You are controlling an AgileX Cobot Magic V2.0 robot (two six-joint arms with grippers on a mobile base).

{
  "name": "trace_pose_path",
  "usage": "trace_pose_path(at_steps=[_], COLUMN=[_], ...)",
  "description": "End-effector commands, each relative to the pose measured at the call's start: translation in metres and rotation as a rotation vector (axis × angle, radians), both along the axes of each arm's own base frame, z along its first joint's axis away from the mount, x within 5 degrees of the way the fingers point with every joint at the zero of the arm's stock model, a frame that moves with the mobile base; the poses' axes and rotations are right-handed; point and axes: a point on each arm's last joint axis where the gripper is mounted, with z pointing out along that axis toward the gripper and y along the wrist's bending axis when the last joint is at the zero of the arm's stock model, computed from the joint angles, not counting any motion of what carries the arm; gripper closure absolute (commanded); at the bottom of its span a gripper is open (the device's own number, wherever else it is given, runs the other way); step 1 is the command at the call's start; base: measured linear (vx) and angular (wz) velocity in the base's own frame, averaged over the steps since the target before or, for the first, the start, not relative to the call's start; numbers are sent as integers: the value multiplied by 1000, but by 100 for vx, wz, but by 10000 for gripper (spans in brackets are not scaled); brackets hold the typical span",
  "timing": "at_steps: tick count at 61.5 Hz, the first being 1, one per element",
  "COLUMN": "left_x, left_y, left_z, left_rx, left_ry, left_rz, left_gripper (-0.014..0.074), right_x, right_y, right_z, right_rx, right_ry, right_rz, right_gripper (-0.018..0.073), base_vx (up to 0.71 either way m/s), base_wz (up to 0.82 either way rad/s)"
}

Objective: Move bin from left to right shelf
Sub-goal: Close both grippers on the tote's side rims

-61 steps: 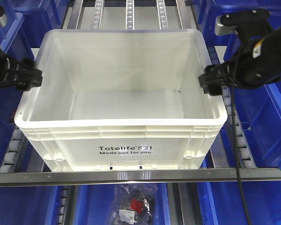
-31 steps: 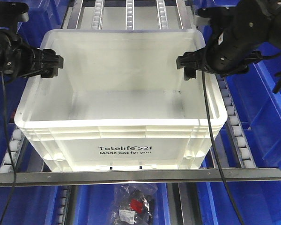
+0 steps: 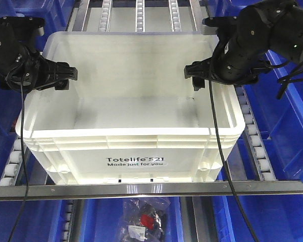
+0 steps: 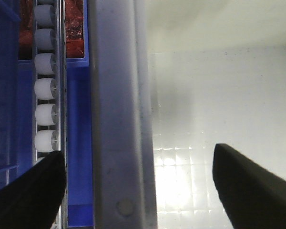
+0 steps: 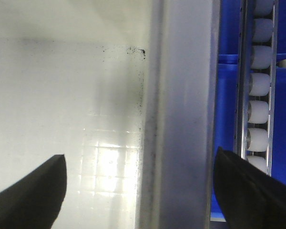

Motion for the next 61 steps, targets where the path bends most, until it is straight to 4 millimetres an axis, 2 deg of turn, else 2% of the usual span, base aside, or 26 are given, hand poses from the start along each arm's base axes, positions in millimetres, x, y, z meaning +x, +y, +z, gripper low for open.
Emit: trace_pose_path(at_steps=[1, 24, 61], left_x=[-2, -4, -5], left_y=[1, 1, 2], left_z=[27, 23, 23], left_rx=[-24, -21, -15], left_ry=[-111, -75, -59], left_rz=[1, 8, 11], left_gripper=[9, 46, 214], right_x=[-2, -4, -10], right_y=[-3, -3, -9], right_z=[32, 31, 34], right_rx=[22, 23, -24], right_ry=[-130, -114, -74], right_rz=[7, 4, -18], right_gripper=[-35, -14, 165], base_vx=[0, 0, 0], base_wz=[0, 0, 0])
